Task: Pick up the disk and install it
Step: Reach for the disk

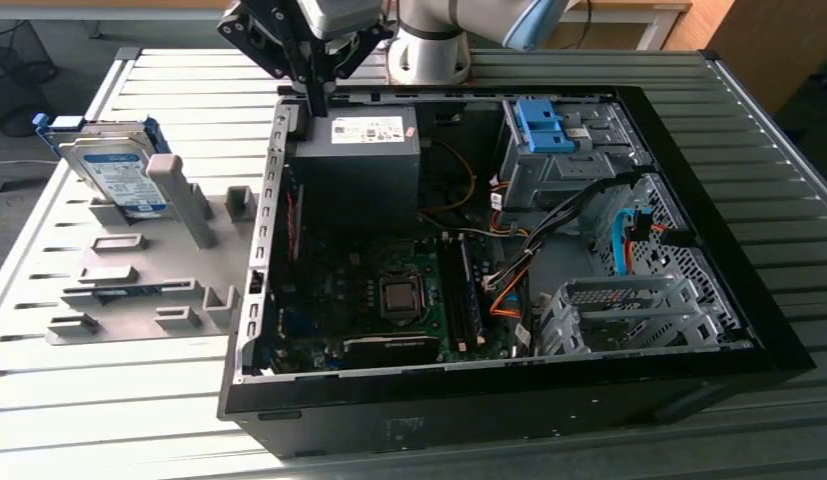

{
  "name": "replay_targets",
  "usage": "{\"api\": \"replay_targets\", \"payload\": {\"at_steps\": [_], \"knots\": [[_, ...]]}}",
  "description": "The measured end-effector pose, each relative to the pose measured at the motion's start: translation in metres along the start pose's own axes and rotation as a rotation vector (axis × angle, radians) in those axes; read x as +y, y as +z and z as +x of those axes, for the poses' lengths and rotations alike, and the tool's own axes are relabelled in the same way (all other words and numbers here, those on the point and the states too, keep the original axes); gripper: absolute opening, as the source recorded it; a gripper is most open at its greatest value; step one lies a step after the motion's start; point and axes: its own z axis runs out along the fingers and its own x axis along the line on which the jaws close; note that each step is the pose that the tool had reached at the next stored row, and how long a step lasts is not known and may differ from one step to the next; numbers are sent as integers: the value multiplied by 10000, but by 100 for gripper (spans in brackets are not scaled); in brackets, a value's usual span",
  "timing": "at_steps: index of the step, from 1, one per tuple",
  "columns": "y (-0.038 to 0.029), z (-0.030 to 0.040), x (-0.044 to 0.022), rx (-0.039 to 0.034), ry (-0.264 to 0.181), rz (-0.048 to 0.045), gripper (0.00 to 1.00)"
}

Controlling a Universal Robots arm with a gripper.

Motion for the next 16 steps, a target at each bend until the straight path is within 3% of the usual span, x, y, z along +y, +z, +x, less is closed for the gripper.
{"api": "replay_targets", "payload": {"at_steps": [16], "knots": [[23, 68, -6, 9, 0, 0, 11]]}}
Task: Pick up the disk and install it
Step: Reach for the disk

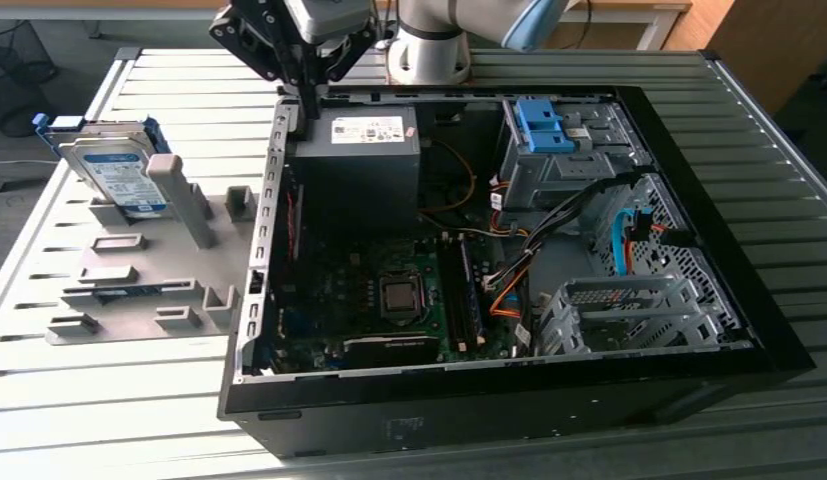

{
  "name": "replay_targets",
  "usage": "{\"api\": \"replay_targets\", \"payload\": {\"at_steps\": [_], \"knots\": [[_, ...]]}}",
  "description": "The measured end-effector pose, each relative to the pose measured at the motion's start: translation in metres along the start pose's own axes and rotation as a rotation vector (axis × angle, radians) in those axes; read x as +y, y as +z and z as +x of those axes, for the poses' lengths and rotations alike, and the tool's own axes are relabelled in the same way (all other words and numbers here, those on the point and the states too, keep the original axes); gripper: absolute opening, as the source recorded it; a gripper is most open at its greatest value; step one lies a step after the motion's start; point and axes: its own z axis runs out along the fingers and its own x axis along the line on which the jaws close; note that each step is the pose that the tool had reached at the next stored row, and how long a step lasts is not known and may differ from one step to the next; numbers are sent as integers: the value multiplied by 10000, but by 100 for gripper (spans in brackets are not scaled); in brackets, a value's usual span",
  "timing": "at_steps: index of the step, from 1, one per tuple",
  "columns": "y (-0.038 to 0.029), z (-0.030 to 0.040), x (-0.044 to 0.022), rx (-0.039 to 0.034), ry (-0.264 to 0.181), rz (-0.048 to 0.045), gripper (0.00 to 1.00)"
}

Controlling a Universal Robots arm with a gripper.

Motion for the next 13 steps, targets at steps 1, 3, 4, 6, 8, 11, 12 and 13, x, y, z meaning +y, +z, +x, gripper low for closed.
{"api": "replay_targets", "payload": {"at_steps": [1, 3, 4, 6, 8, 11, 12, 13], "knots": [[1, 5, 0, 1, 0, 0, 11], [4, 14, -1, 2, 0, 0, 11], [5, 19, -2, 2, 0, 0, 11], [8, 29, -3, 3, 0, 0, 11], [11, 39, -4, 5, 1, 1, 11], [15, 53, -5, 6, 0, 1, 11], [16, 58, -5, 7, 0, 1, 11], [18, 62, -6, 8, 0, 1, 11]]}}
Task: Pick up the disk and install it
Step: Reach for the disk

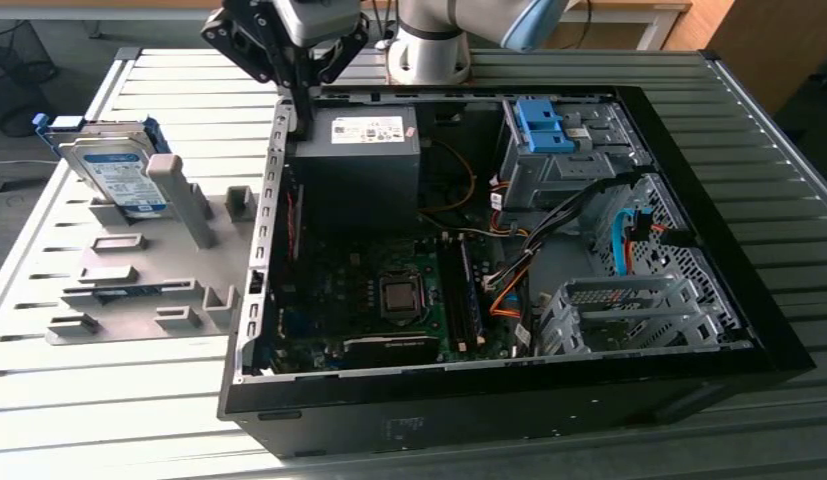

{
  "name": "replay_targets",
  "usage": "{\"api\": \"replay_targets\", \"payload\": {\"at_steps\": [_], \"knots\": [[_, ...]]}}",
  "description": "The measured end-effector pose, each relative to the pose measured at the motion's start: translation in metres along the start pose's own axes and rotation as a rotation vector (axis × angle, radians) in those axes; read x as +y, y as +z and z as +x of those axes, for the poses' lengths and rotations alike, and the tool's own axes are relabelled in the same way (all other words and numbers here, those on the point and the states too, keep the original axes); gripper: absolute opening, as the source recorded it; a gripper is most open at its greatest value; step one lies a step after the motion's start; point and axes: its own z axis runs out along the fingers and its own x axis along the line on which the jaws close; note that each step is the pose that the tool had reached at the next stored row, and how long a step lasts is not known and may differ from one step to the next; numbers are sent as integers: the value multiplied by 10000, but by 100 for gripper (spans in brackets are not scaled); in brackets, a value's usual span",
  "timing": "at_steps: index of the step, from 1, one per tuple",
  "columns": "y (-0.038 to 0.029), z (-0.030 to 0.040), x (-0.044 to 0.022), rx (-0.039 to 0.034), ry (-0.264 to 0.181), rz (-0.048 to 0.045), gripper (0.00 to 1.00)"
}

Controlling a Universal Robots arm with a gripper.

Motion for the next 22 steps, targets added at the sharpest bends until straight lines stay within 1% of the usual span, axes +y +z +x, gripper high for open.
{"api": "replay_targets", "payload": {"at_steps": [22], "knots": [[30, 100, -9, 13, 1, 0, 11]]}}
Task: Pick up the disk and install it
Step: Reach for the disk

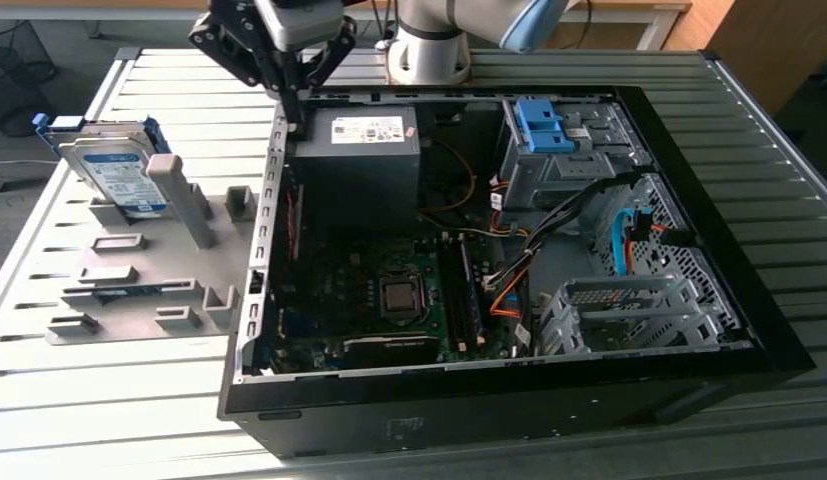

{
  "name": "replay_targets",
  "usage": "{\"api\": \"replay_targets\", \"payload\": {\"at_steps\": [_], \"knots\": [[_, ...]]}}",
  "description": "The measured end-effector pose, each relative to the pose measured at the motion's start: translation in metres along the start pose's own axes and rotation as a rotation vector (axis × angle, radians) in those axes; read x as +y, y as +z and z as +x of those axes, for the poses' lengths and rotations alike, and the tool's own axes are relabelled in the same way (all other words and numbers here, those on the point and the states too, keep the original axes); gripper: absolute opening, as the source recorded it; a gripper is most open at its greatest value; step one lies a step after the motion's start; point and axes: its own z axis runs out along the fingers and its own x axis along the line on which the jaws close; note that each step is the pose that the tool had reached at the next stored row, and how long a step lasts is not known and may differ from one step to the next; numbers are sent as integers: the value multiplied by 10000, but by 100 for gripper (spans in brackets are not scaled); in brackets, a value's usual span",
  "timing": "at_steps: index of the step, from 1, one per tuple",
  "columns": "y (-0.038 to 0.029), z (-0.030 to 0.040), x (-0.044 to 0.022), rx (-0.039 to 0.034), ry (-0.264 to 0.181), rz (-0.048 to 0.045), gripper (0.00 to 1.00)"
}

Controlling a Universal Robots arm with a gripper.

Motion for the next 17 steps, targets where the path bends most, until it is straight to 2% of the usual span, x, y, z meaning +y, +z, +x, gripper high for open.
{"api": "replay_targets", "payload": {"at_steps": [17], "knots": [[23, 78, -7, 7, 0, 0, 11]]}}
